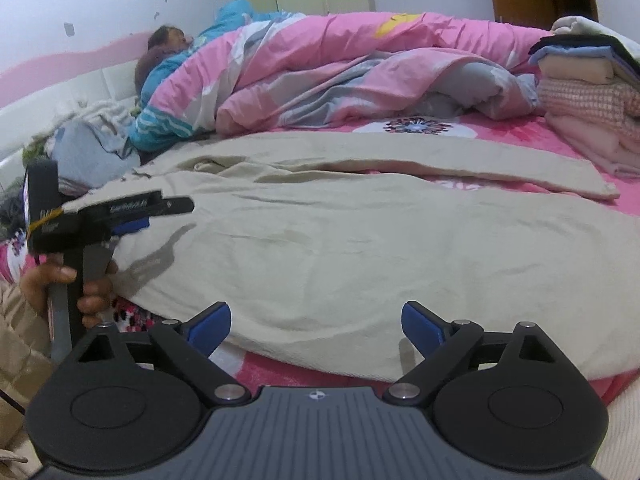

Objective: Fold clothes

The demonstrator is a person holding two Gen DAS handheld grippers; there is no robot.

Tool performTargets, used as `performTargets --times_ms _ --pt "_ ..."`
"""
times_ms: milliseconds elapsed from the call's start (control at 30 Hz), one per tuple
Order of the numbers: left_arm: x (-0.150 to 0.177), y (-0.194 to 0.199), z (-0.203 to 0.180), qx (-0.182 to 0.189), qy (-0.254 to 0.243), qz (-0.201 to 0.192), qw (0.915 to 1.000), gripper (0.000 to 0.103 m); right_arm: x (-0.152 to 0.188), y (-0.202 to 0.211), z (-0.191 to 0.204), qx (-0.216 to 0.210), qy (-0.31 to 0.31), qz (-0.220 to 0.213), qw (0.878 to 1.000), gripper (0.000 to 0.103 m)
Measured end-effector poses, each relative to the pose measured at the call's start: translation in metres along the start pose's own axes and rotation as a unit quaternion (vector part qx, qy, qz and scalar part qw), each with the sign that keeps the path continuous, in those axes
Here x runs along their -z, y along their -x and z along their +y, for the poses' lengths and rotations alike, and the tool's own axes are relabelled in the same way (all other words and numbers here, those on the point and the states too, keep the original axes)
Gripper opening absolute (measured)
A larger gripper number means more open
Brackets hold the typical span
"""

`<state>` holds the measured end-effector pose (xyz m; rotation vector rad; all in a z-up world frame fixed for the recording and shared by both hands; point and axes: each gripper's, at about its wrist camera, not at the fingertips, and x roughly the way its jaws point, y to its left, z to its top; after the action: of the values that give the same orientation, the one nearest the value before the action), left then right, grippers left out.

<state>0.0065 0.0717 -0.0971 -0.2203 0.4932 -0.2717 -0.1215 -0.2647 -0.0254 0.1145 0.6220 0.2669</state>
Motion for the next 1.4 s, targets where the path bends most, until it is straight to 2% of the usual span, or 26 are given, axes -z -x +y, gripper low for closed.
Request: performTargets --times_ms 200,400,533,633,767,867,933,1000,1067,1300,1400 --pt "0.016 0.033 0.003 -0.014 0.002 -0.005 0.9999 0.103 0.005 -0.001 -0.003 -0.035 -0.025 0.002 0.999 0.086" --pt "0.023 0.067 0.015 -0.051 0.038 -0.025 0.9977 0.103 0.012 -0.008 -0.009 -0.082 -0.073 0.013 0.994 0.075" --pt "0.021 0.079 0.024 -0.087 0.054 -0.030 0.9943 0.103 0.017 -0.014 -0.017 -0.127 -0.126 0.028 0.984 0.069" --pt "0.019 0.084 0.030 -0.099 0.072 -0.033 0.9920 0.103 0.022 -0.021 -0.020 -0.166 -0.156 0.047 0.973 0.066" --pt "0.020 0.082 0.032 -0.110 0.079 -0.028 0.9904 0.103 0.029 -0.028 -0.019 -0.195 -0.184 0.067 0.961 0.059" --pt "0.022 0.082 0.033 -0.111 0.084 -0.024 0.9900 0.103 0.034 -0.035 -0.025 -0.201 -0.214 0.074 0.953 0.056" --pt "0.024 0.082 0.033 -0.111 0.088 -0.023 0.9897 0.103 0.039 -0.041 -0.032 -0.202 -0.244 0.082 0.945 0.051" --pt "0.025 0.082 0.034 -0.115 0.091 -0.023 0.9889 0.103 0.045 -0.045 -0.041 -0.203 -0.275 0.088 0.936 0.040" --pt "0.025 0.082 0.036 -0.118 0.097 -0.024 0.9880 0.103 0.049 -0.046 -0.050 -0.204 -0.302 0.084 0.928 0.036" --pt "0.023 0.082 0.042 -0.121 0.115 -0.035 0.9853 0.103 0.050 -0.037 -0.069 -0.213 -0.347 0.021 0.913 0.036" --pt "0.022 0.081 0.044 -0.123 0.121 -0.038 0.9843 0.103 0.051 -0.040 -0.071 -0.217 -0.358 0.017 0.908 0.036"
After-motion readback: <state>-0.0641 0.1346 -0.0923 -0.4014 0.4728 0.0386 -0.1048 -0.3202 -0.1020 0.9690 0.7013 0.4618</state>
